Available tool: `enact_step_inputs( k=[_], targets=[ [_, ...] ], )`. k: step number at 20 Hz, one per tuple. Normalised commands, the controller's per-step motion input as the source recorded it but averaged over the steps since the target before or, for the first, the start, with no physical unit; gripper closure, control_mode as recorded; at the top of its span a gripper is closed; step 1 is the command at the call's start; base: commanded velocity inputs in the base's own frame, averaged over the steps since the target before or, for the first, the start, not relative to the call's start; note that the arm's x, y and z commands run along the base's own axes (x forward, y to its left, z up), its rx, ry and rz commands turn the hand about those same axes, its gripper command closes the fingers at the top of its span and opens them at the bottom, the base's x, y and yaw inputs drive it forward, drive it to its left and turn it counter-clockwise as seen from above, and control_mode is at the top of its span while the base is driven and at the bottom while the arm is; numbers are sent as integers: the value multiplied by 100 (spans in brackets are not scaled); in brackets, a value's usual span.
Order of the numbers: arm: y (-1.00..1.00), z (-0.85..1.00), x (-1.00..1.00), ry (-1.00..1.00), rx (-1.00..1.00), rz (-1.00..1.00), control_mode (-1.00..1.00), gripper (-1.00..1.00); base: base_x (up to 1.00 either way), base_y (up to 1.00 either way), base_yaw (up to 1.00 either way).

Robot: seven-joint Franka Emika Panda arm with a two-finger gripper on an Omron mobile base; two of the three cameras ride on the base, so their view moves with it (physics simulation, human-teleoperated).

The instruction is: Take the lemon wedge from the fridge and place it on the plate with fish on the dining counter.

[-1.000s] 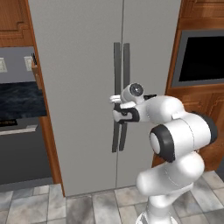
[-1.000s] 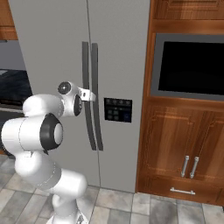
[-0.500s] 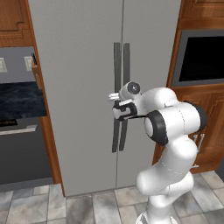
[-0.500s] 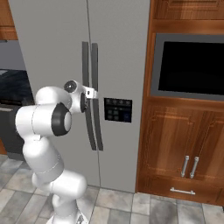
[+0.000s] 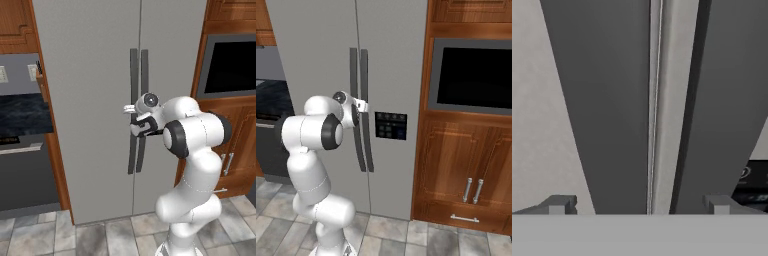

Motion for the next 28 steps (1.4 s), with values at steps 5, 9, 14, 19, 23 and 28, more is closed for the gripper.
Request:
enact_step_inputs(
  k=[5, 9, 14, 19, 23, 28],
  targets=[
    [2, -12, 47, -1, 0, -1, -100, -100, 0, 0, 0],
    [0, -3, 30, 0, 0, -1, -100, 100, 0, 0, 0],
    [0, 0, 2, 0, 0, 0, -100, 100, 0, 0, 0],
    [0, 0, 0, 0, 0, 0, -100, 100, 0, 0, 0],
    [18, 0, -26, 0, 0, 0, -100, 100, 0, 0, 0],
    [63, 19, -65, -1, 0, 0, -100, 100, 0, 0, 0]
  ],
)
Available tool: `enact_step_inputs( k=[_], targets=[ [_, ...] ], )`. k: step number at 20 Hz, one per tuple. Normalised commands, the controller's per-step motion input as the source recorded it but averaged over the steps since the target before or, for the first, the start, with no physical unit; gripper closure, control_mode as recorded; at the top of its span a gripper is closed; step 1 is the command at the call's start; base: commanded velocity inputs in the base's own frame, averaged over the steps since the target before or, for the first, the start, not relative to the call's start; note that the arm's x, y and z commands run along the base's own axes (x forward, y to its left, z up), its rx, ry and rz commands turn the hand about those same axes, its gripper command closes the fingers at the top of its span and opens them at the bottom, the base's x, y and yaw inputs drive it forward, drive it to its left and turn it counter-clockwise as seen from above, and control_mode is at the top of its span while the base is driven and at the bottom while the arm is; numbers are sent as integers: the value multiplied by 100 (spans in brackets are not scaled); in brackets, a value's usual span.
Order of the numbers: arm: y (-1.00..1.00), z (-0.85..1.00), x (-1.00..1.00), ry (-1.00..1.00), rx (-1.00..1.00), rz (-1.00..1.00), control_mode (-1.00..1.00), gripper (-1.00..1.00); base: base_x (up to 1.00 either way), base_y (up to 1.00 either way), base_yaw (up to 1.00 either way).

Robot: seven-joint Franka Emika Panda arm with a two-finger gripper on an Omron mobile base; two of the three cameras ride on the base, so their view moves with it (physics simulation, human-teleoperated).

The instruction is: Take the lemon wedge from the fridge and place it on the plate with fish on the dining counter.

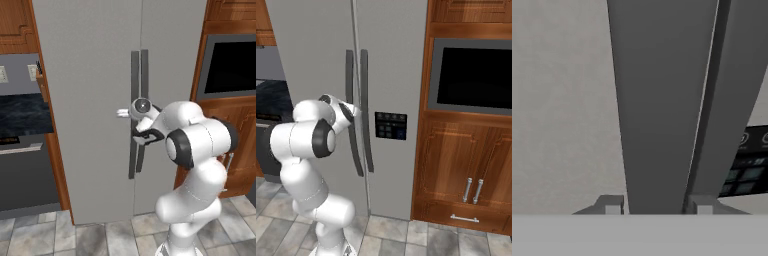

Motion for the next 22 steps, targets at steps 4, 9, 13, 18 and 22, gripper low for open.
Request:
enact_step_inputs(
  k=[4, 9, 13, 18, 22],
  targets=[
    [91, 47, -76, 0, 0, 0, -100, 100, 0, 0, 0],
    [100, 65, -78, 0, 0, -1, -100, 100, 0, 0, 0],
    [100, 72, -76, 0, 0, -8, -100, 100, 0, 0, 0],
    [100, 91, -83, 0, 0, -15, -100, -100, 0, 0, 0],
    [75, 100, -97, 0, -5, -24, -100, -100, 0, 0, 0]
  ],
)
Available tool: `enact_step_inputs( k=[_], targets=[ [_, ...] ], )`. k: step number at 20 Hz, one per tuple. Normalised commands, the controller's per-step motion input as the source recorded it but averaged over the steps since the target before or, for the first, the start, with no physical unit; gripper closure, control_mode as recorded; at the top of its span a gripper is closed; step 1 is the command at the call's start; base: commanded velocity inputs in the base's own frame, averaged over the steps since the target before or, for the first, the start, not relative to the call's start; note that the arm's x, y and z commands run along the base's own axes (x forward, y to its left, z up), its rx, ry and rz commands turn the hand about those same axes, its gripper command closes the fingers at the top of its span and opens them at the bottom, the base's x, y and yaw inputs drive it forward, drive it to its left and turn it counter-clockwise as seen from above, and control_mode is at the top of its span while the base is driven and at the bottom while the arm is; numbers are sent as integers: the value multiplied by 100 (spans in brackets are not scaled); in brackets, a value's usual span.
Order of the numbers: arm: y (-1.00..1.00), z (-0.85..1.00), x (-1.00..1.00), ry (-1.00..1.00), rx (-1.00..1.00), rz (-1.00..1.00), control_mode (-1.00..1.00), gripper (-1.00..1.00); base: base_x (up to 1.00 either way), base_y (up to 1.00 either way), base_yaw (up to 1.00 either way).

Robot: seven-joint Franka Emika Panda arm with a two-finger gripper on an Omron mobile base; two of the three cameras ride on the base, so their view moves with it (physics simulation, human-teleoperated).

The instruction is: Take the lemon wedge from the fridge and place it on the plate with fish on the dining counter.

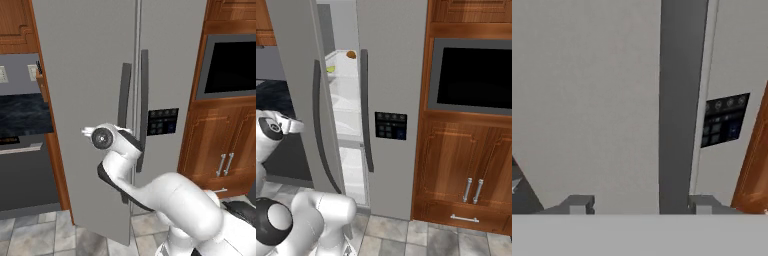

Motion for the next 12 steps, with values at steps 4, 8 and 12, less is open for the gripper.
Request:
enact_step_inputs(
  k=[4, 8, 12],
  targets=[
    [43, 100, -100, 2, -2, -26, -100, -100, 0, 0, 0],
    [-40, 39, -100, 2, 0, -16, -100, -100, 0, 0, 0],
    [-100, 0, -51, 1, 13, 0, -100, -100, 0, 0, 0]
  ],
)
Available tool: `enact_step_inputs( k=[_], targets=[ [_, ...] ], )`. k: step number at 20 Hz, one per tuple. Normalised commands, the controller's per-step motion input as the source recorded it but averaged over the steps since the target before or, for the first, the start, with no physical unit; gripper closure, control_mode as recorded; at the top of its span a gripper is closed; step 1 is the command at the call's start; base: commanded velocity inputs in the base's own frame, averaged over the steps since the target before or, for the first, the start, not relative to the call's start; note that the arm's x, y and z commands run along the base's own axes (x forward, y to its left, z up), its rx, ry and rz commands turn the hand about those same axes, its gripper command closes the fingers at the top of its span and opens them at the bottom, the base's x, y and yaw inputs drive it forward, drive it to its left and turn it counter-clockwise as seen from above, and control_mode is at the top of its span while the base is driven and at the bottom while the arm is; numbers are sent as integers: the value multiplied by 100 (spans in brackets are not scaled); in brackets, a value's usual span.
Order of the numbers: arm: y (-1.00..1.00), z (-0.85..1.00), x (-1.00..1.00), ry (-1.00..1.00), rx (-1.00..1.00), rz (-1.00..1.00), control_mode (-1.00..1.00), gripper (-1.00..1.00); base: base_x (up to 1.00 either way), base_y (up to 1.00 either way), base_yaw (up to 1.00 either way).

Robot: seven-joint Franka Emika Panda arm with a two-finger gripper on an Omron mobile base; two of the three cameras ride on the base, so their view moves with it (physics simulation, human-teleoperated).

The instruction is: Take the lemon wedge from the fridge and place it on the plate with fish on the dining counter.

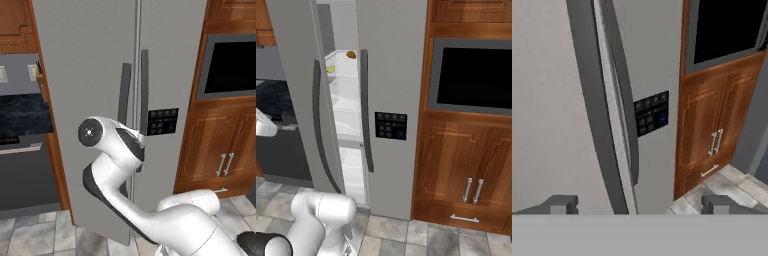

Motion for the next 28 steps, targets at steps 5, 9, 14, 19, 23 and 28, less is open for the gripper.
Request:
enact_step_inputs(
  k=[5, 9, 14, 19, 23, 28],
  targets=[
    [-100, -3, -1, 1, 18, 10, -100, -100, 0, 0, 0],
    [-100, 0, 18, 0, 20, 19, -100, -100, 0, 0, 0],
    [-100, 0, 5, 0, 21, 28, -100, -100, 0, 0, 0],
    [-99, 0, 31, 4, 23, 27, -100, -100, 0, 0, 0],
    [-58, 0, 56, 11, 11, 20, -100, -100, 0, 0, 0],
    [-1, -1, 81, 12, 1, 3, -100, -100, 0, 0, 0]
  ],
)
